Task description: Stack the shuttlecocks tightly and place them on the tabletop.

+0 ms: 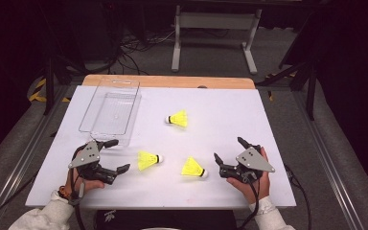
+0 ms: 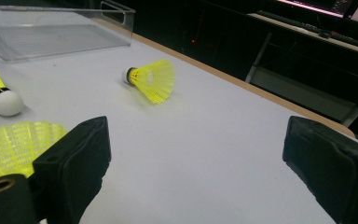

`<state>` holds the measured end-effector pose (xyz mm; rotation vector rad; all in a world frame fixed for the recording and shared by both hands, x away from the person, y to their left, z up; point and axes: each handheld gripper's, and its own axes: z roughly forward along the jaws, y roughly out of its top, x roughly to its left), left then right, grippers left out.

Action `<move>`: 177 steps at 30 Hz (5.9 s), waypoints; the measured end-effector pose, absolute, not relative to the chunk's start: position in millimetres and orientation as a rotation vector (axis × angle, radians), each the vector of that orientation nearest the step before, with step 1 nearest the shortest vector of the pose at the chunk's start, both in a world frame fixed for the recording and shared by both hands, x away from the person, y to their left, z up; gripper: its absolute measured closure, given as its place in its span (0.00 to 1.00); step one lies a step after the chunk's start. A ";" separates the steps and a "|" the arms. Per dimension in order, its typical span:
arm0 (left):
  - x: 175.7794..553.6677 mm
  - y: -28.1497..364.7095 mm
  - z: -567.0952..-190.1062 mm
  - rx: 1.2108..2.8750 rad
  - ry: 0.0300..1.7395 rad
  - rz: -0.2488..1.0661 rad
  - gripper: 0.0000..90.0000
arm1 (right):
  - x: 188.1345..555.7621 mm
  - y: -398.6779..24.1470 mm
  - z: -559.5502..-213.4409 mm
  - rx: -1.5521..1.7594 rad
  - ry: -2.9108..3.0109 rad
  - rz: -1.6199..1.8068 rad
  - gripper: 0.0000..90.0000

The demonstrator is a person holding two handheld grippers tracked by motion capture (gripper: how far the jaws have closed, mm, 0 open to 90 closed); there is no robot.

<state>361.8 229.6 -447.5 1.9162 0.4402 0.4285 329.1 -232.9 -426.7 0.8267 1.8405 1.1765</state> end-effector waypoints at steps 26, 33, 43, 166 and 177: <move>366.1 185.7 -472.7 2.238 0.376 0.245 0.59 | 341.9 -227.1 -434.6 0.782 1.891 1.067 0.15; 367.8 174.7 -467.7 2.248 0.344 0.307 0.87 | 338.2 -229.3 -435.5 0.788 1.885 1.051 0.16; 370.9 178.1 -460.7 2.193 0.325 0.305 1.00 | 336.7 -230.8 -437.6 0.793 1.890 1.029 0.16; 463.7 51.6 -415.0 2.539 0.153 0.395 0.88 | 342.5 -221.8 -454.7 0.755 2.088 0.990 0.15; 464.5 47.4 -411.1 2.540 0.153 0.412 0.86 | 344.2 -227.2 -453.7 0.774 2.073 0.995 0.15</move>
